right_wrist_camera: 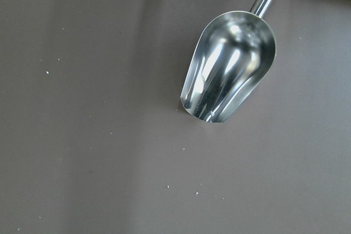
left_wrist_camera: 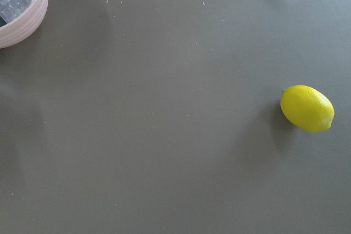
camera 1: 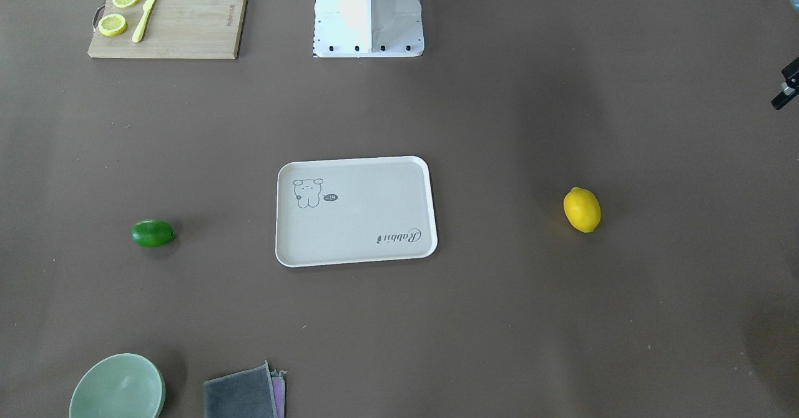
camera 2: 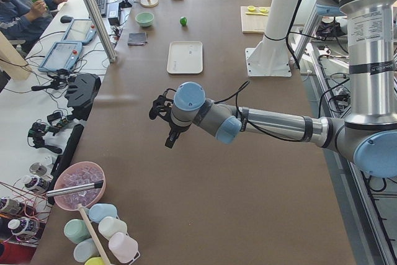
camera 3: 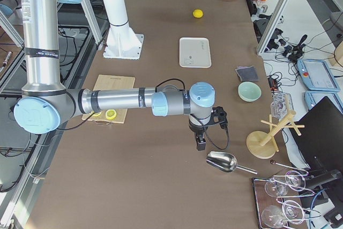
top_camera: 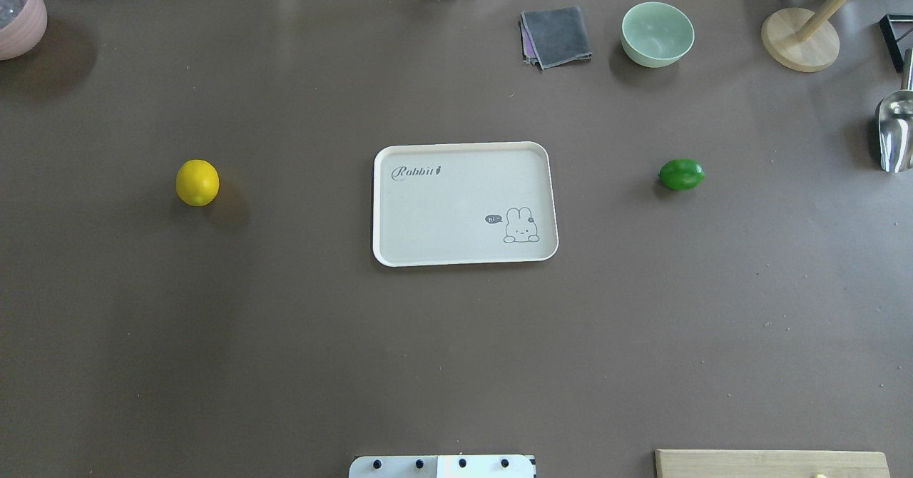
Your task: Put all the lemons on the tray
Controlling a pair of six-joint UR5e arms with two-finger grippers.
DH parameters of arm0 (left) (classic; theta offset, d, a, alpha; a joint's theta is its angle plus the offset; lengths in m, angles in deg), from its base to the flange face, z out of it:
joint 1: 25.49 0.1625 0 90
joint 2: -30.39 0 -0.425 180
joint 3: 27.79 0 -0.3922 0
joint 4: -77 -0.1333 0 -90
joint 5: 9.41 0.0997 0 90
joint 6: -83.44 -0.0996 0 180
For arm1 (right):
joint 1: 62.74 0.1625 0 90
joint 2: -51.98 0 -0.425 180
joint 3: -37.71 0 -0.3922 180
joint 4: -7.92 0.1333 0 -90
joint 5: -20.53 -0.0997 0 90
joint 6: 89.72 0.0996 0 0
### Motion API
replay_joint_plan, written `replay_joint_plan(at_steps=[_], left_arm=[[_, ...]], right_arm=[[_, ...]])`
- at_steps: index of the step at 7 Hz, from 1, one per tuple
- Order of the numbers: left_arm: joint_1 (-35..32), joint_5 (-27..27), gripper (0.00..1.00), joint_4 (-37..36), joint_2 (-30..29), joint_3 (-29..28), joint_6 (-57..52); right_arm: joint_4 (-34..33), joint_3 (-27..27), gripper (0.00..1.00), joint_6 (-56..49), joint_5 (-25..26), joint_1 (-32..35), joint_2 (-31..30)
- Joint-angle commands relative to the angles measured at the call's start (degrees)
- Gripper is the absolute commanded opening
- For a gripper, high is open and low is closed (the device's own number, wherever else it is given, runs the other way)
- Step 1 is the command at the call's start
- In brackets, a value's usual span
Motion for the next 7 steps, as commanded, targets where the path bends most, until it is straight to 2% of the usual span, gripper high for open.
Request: replay_joint_plan(at_steps=[1,3,7], left_arm=[[-0.1,0.1,0.98,-0.2,0.0,0.4,0.3],[0.0,0.6,0.98,-0.6,-1.2,-0.9,4.1],[-0.3,0.1,0.98,-0.7,-1.1,-1.8,4.1]], right_arm=[[2.0,0.0,1.00,0.1,0.1,0.1,-1.0],[2.0,0.1,1.00,0.1,-0.4,0.3,-0.9],[2.1,-0.1,1.00,0.1,-0.6,0.3,-1.0]])
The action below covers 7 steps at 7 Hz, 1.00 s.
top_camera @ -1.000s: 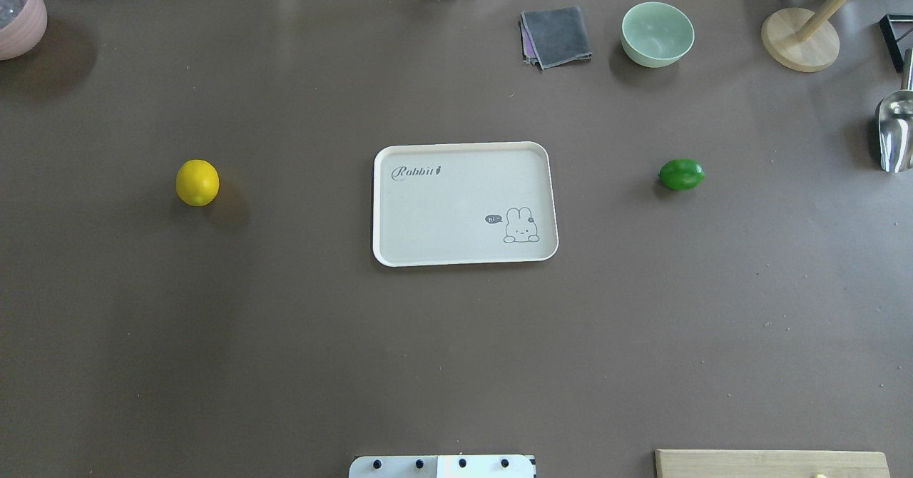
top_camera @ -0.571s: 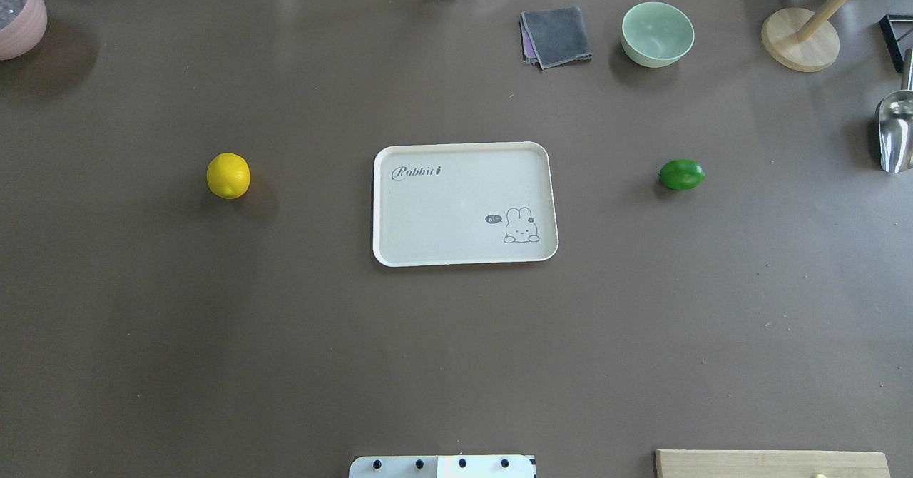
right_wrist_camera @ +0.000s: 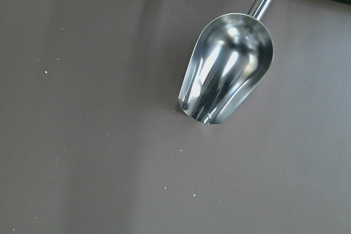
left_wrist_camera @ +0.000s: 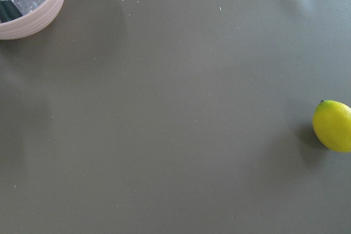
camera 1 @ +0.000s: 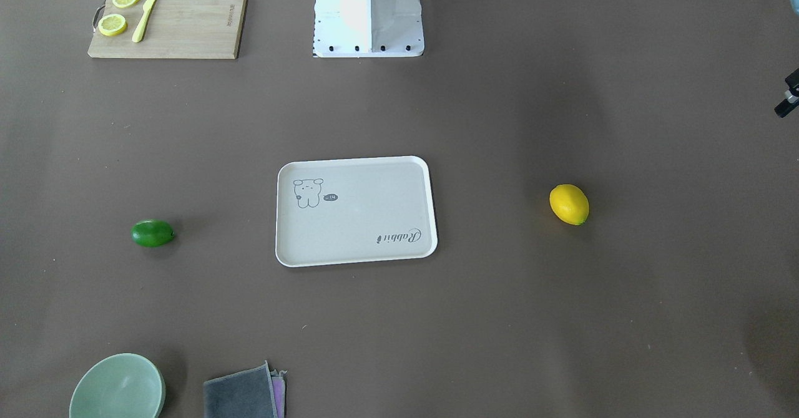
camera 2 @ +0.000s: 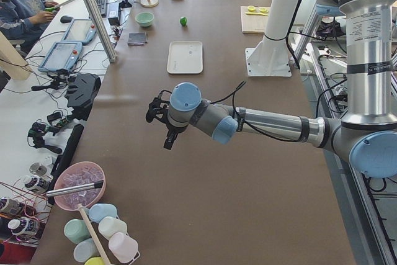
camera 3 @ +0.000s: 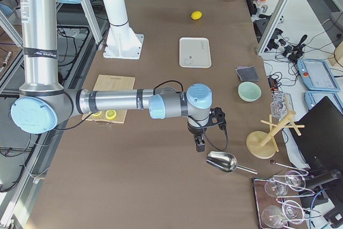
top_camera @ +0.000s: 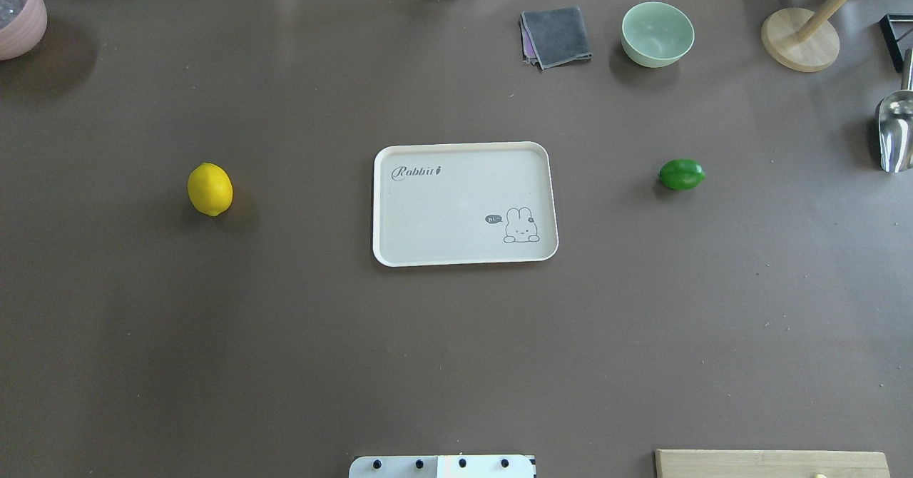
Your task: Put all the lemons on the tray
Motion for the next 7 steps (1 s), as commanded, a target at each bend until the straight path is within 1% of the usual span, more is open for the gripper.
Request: replay_joint_plan(at_steps=[1,4,7], left_arm=[[-0.2,0.2,0.98,-0.3,0.7,-0.4,0.0],[1.2,0.5,0.98,-7.8,-0.1,0.0,-0.4],[1.5,0.8,0.98,-9.1,1.7,0.3,-1.7]], right_arm=[[0.0,0.0,1.00,-0.1,0.2,0.0,-0.1],[-0.1,0.4,1.00,0.0,-0.2,0.5,-0.2],[0.0,0.3,1.00,-0.1,-0.2,0.5,-0.9]])
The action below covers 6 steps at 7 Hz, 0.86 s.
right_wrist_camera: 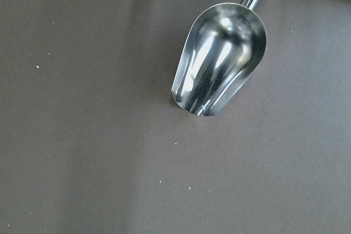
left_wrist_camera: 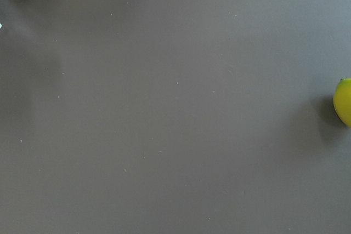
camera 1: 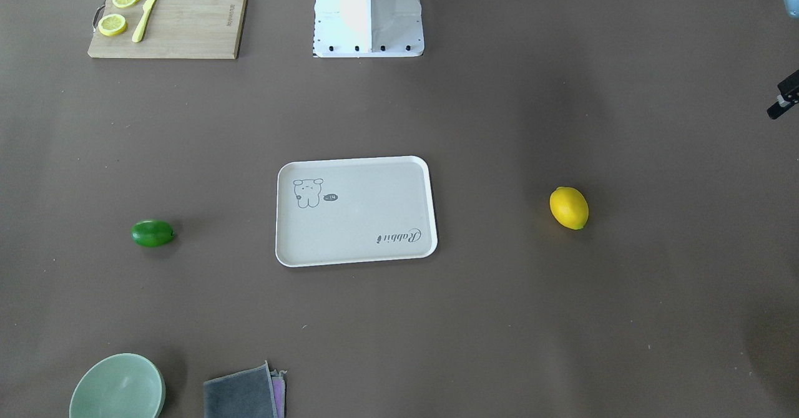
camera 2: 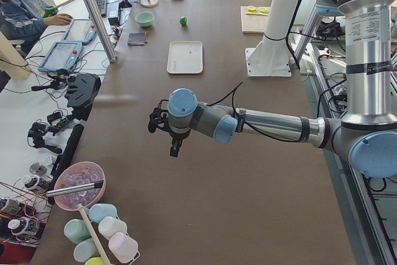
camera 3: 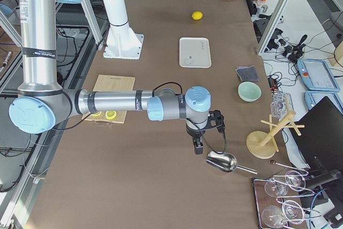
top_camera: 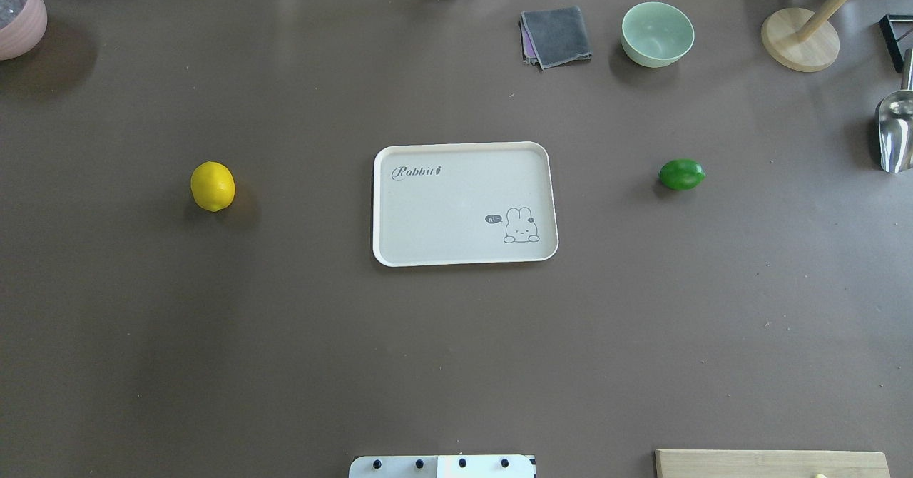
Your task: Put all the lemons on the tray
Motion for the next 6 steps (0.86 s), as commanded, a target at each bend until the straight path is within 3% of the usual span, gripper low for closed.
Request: replay_joint_plan(at_steps=[1,2,3,5,6], left_arm=[[0.1,4.6,0.98,-1.0,2.1,0.3,-4.4],[0.1,11.0,0.98,-3.2,2.3,1.6,-4.8],[0.1,13.3,0.98,-7.2,2.0,2.5,-4.8],[0.2,11.9,0.98,-8.2,1.2,4.4,-1.3],[0.3,7.1,0.98,-8.6,0.6,4.8,0.5]], right_arm=[[0.2,-0.3,1.00,-0.4,0.2,0.0,-0.3],[0.2,-0.6,1.00,0.0,0.2,0.0,-0.3],[0.1,-1.3,1.00,0.1,-0.4,0.0,-0.1],[0.1,-1.7,1.00,0.2,-4.0,-0.1,0.5],[0.1,-1.6,1.00,0.2,-4.0,-0.3,1.3]])
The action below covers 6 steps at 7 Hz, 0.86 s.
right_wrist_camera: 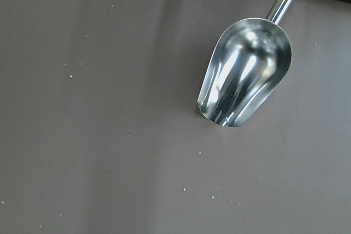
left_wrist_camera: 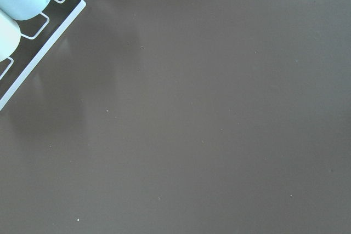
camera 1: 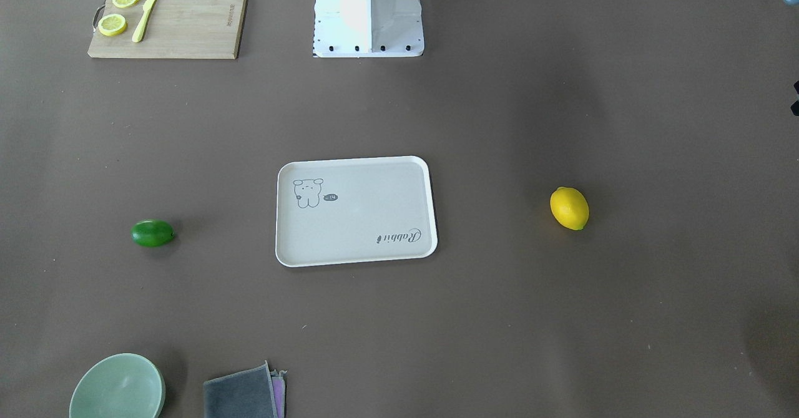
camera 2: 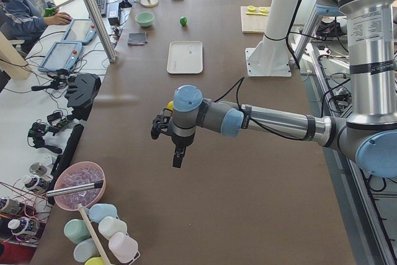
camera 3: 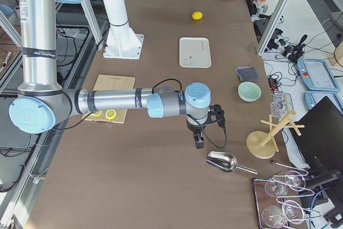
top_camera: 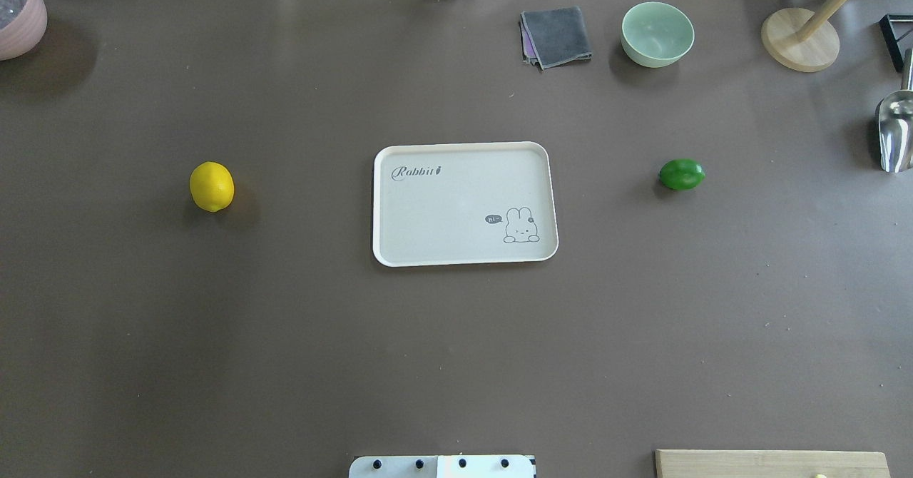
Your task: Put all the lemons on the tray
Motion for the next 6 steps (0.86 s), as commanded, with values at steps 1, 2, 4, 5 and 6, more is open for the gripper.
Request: replay_joint_plan(at_steps=[1,2,4,5,6], left_arm=[[1.9,-7.7,0.98,-0.2,-1.6,-0.5,2.5],[2.3,-12.9,0.98,0.1,-2.0,-0.4,2.8],[8.7,-12.8,0.98,5.8,-6.7,0.1,15.2],[14.1,-10.1,0.98,5.9,-10.6,-0.2,23.3],[18.9,-4.4,0.98,5.7,-13.7,-0.7,29.1]], right_arm=[[0.1,0.0,1.00,4.0,-1.0,-1.1,1.7],[1.5,0.0,1.00,9.0,-1.6,-3.7,3.2],[14.3,0.8,1.00,26.4,-0.9,-12.3,3.5],[17.1,0.8,1.00,32.3,0.1,-15.3,5.2],[17.2,0.9,1.00,37.0,0.6,-18.1,7.1]])
